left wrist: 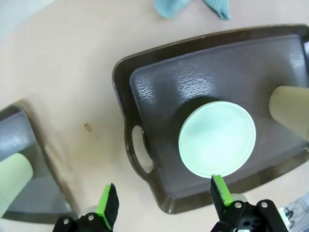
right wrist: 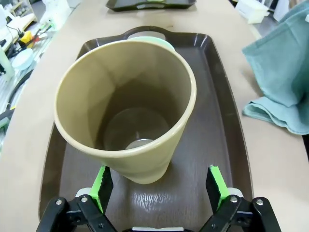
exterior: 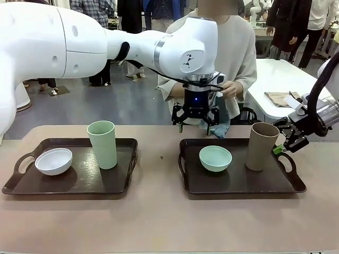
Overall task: Set up a tray with a mat and arrange the tableware.
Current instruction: Pick up the Picnic Bowl and Reusable plastic cup from the Handle tray in front of the human's position and hold them in the air.
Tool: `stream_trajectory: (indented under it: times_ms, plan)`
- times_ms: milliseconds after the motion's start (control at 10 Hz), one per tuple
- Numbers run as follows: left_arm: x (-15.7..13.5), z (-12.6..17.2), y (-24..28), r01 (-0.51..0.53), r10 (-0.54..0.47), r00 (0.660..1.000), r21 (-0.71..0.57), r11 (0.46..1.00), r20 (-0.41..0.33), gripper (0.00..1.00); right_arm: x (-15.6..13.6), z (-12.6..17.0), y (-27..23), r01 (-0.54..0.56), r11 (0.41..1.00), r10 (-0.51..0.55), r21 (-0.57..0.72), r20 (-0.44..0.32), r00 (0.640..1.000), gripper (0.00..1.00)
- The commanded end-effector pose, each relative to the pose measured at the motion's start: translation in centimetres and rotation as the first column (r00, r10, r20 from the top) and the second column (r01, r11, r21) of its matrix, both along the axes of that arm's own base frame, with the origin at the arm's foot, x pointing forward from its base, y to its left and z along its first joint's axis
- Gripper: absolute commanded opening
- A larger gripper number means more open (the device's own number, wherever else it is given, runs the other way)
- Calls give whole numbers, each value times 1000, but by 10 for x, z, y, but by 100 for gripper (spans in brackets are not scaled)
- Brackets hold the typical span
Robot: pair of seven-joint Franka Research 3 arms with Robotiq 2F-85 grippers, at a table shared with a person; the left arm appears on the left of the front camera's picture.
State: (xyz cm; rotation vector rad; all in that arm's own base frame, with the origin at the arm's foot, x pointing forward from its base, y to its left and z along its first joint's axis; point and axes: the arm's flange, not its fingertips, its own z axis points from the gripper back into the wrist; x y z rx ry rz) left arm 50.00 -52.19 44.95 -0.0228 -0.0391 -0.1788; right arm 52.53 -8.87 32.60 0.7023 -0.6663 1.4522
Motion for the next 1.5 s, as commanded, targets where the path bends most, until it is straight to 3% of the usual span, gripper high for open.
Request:
stream_trajectory:
  times_ms: [0,400,500,600,700,1000,1400]
  plan:
    - [0,6,3,-16,16,1000,-5,1000,-19,100,1,-5,6,29,1000,-29,3,-20,999,100]
    - [1,0,1,-6,6,1000,-2,1000,-3,100,0,-1,0,2,1000,-2,0,-6,1000,100]
    - [2,-8,-5,-212,211,977,27,977,20,100,-3,-8,7,4,1000,-4,16,-42,999,100]
    - [1,-16,-6,-337,337,941,21,941,-9,100,-6,-12,11,19,999,-17,36,-48,999,100]
    - [-3,-24,-9,-387,387,922,26,922,-17,100,-10,-14,15,29,999,-27,40,-54,998,100]
    - [-9,-43,-20,-438,438,899,20,899,22,100,-21,-18,19,57,995,-53,83,-51,997,100]
    - [-4,-69,-38,-434,434,901,24,901,-26,100,-16,-28,44,61,987,-57,147,-33,998,100]
